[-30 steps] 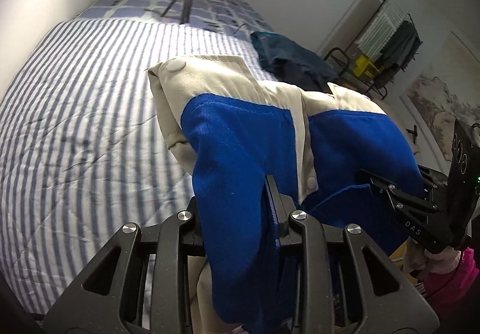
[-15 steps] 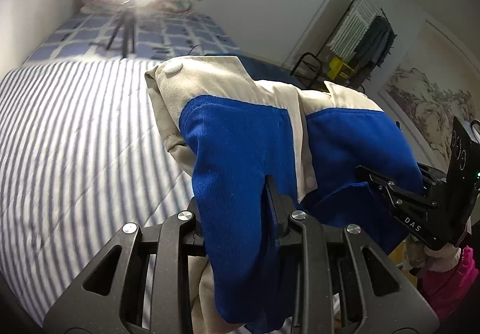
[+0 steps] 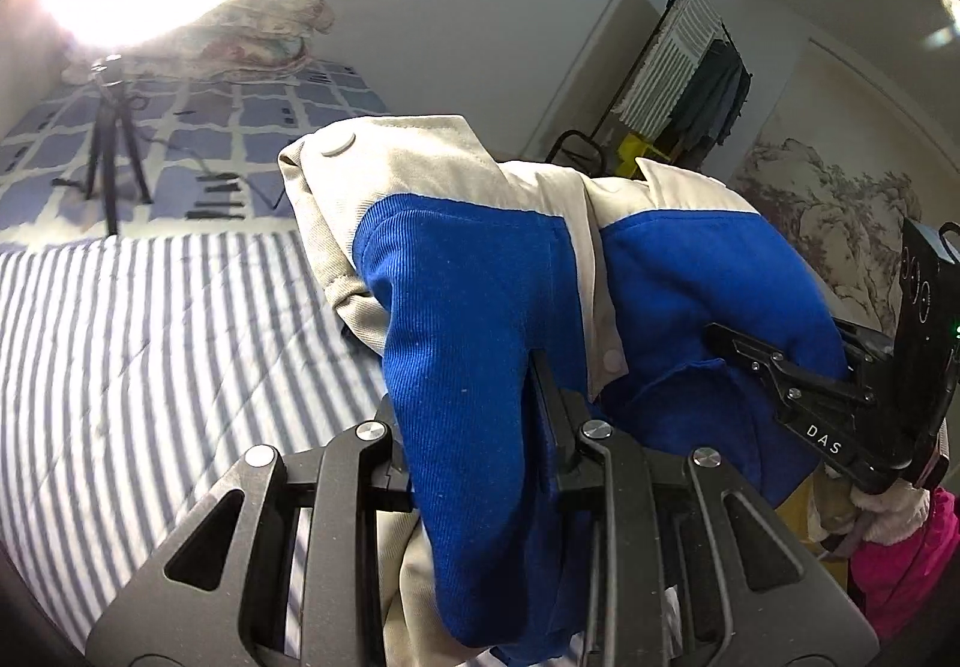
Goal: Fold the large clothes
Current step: 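Lift the folded bundle with both grippers and carry it along the bed, then lower the bundle onto the bed and open both grippers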
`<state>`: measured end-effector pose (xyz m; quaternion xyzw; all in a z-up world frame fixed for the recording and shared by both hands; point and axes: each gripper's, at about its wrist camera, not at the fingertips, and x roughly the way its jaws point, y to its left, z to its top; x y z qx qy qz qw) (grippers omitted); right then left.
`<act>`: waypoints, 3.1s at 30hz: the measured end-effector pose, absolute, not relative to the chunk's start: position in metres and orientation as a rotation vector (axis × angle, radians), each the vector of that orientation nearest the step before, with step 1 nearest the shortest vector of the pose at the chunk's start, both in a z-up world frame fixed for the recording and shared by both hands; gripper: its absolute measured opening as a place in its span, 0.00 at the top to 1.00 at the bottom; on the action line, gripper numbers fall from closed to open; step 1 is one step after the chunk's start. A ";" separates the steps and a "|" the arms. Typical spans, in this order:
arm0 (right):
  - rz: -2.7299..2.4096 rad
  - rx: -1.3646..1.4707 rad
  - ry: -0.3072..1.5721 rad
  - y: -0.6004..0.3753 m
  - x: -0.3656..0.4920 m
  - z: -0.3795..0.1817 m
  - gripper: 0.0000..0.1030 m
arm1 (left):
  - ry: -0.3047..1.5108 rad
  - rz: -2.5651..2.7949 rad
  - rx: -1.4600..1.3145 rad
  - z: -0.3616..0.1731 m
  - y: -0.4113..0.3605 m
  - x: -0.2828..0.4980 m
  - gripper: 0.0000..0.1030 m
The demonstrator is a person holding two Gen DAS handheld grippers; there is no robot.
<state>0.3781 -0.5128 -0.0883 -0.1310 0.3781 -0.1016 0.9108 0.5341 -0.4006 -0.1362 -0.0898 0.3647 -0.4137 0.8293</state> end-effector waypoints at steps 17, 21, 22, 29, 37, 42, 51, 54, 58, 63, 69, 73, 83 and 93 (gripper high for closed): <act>-0.265 -0.289 0.745 -0.626 0.516 -0.079 0.86 | 0.743 -0.842 -0.218 -0.146 -0.510 0.672 0.75; -0.264 -0.264 0.766 -0.648 0.550 -0.098 0.86 | 0.776 -0.820 -0.231 -0.167 -0.522 0.695 0.75; -0.263 -0.260 0.771 -0.653 0.557 -0.102 0.86 | 0.789 -0.812 -0.232 -0.176 -0.524 0.702 0.75; -0.264 -0.172 0.824 -0.695 0.582 -0.142 0.85 | 0.858 -0.771 -0.255 -0.215 -0.514 0.734 0.74; -0.361 0.056 0.941 -0.759 0.581 -0.203 0.47 | 0.915 -0.688 -0.221 -0.243 -0.517 0.742 0.34; -0.401 0.059 0.919 -0.758 0.575 -0.202 0.43 | 0.906 -0.663 -0.180 -0.232 -0.512 0.732 0.33; -0.444 0.014 0.868 -0.727 0.546 -0.164 0.43 | 0.830 -0.628 -0.147 -0.200 -0.474 0.690 0.34; -0.441 0.000 0.850 -0.713 0.534 -0.151 0.43 | 0.805 -0.632 -0.148 -0.186 -0.460 0.672 0.35; -0.427 -0.017 0.822 -0.695 0.516 -0.133 0.43 | 0.743 -0.631 -0.128 -0.163 -0.445 0.643 0.35; -0.401 -0.039 0.765 -0.667 0.493 -0.105 0.43 | 0.677 -0.634 -0.105 -0.136 -0.429 0.608 0.35; -0.375 -0.058 0.709 -0.623 0.461 -0.073 0.43 | 0.598 -0.630 -0.055 -0.101 -0.403 0.560 0.35; -0.355 -0.070 0.683 -0.596 0.432 -0.050 0.43 | 0.570 -0.627 -0.051 -0.069 -0.375 0.518 0.35; -0.280 -0.021 0.609 -0.531 0.321 0.026 0.43 | 0.482 -0.603 -0.034 0.009 -0.298 0.396 0.35; -0.225 0.015 0.604 -0.468 0.213 0.040 0.42 | 0.415 -0.597 -0.011 0.034 -0.246 0.279 0.35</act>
